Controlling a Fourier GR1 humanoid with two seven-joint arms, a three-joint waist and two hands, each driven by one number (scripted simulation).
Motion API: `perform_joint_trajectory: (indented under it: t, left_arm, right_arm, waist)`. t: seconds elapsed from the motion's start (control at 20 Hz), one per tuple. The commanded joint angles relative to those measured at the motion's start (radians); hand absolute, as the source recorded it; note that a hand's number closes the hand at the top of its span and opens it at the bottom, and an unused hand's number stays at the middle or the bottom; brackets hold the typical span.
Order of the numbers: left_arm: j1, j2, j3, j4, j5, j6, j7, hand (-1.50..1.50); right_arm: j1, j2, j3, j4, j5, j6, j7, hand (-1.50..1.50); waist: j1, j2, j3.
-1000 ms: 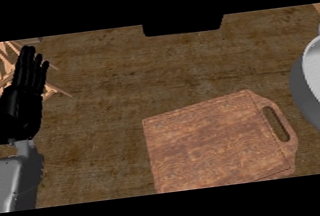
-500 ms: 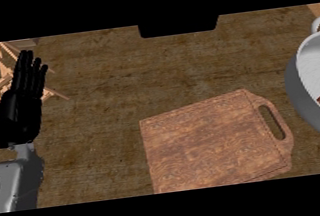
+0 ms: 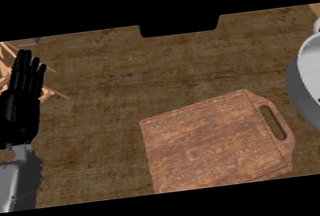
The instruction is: Pick the sweet potato from the cutting board and place it in the pot
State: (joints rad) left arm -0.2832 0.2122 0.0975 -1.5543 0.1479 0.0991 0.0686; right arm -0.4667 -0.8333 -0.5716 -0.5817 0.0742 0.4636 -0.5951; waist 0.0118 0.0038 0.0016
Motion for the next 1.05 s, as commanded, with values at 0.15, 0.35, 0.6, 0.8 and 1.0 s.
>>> perform_joint_trajectory:
  t: [0.15,0.35,0.6,0.8,1.0]
  left_arm:
    - [-0.001,-0.009,-0.018,-0.045,-0.022,0.017,0.022,0.00]
    - [-0.037,-0.006,0.005,0.013,-0.003,0.002,0.002,0.00]
    - [0.015,-0.026,-0.011,0.006,-0.013,-0.001,-0.034,0.00]
    - [-0.015,-0.016,-0.013,0.009,-0.028,0.008,-0.019,0.00]
    - [-0.002,-0.026,-0.009,0.024,-0.014,-0.005,-0.041,0.00]
  right_arm:
    - [-0.035,-0.156,-0.102,0.233,-0.074,0.123,-0.081,-1.50]
    - [0.011,-0.173,-0.099,0.288,-0.057,0.122,-0.161,-1.50]
    - [0.031,-0.235,-0.123,0.319,-0.083,0.165,-0.156,-1.50]
    - [0.046,-0.234,-0.119,0.323,-0.080,0.158,-0.170,-1.50]
    - [0.056,-0.272,-0.135,0.332,-0.097,0.176,-0.152,-1.50]
  waist:
    - [0.011,0.004,0.003]
    - [0.013,0.012,0.006]
    - [0.016,0.013,0.008]
    - [0.014,0.015,0.010]
    - [0.012,0.017,0.011]
